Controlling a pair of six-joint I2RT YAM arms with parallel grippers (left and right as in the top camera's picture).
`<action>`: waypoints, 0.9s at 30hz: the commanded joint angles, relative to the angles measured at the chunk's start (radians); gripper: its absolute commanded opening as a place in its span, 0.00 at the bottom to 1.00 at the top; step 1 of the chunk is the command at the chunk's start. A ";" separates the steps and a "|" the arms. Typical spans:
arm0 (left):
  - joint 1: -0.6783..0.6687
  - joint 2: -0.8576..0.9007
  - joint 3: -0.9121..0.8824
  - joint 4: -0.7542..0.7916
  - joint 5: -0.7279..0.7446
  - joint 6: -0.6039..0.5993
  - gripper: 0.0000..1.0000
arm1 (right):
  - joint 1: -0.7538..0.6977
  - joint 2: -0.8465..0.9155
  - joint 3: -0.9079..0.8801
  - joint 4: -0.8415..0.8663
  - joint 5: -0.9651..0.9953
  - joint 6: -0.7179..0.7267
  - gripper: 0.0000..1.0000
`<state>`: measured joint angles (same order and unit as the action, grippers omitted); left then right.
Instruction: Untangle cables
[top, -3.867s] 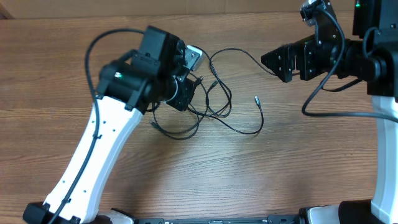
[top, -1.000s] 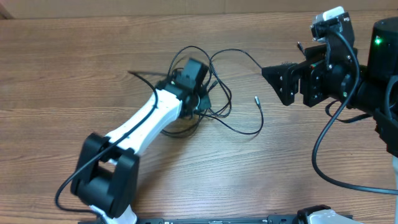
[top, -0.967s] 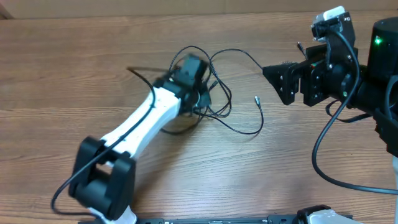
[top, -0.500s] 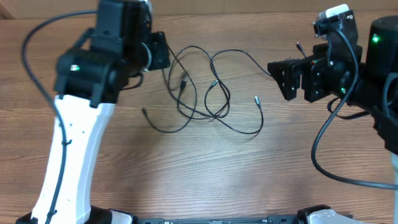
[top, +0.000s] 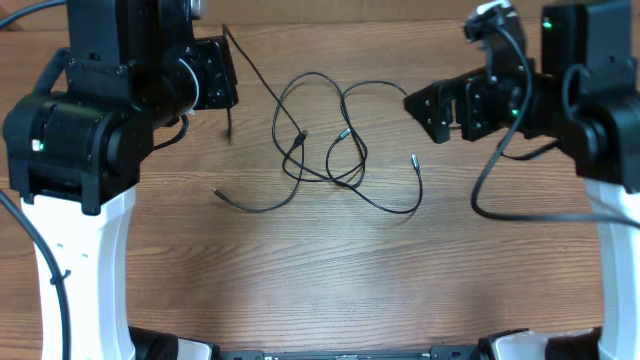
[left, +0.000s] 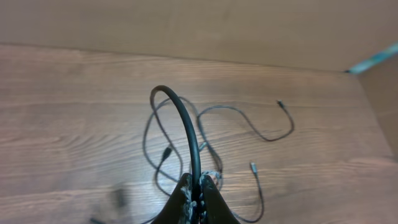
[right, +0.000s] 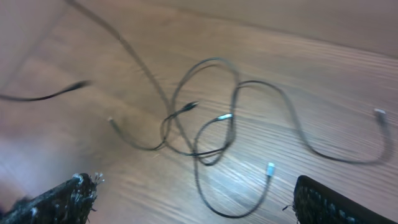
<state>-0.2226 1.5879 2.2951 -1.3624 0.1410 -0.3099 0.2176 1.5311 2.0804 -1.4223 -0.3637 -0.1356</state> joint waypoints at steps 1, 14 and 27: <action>-0.001 0.001 0.040 -0.004 0.094 0.045 0.04 | 0.001 0.047 0.013 0.005 -0.175 -0.107 1.00; -0.001 0.001 0.100 -0.098 0.199 0.125 0.04 | 0.020 0.226 0.013 0.049 -0.426 -0.346 1.00; -0.002 0.000 0.147 -0.189 0.430 0.177 0.04 | 0.137 0.345 0.013 0.248 -0.475 -0.397 0.99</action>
<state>-0.2226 1.5890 2.4134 -1.5505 0.4740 -0.1677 0.3485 1.8900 2.0804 -1.2098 -0.7837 -0.5133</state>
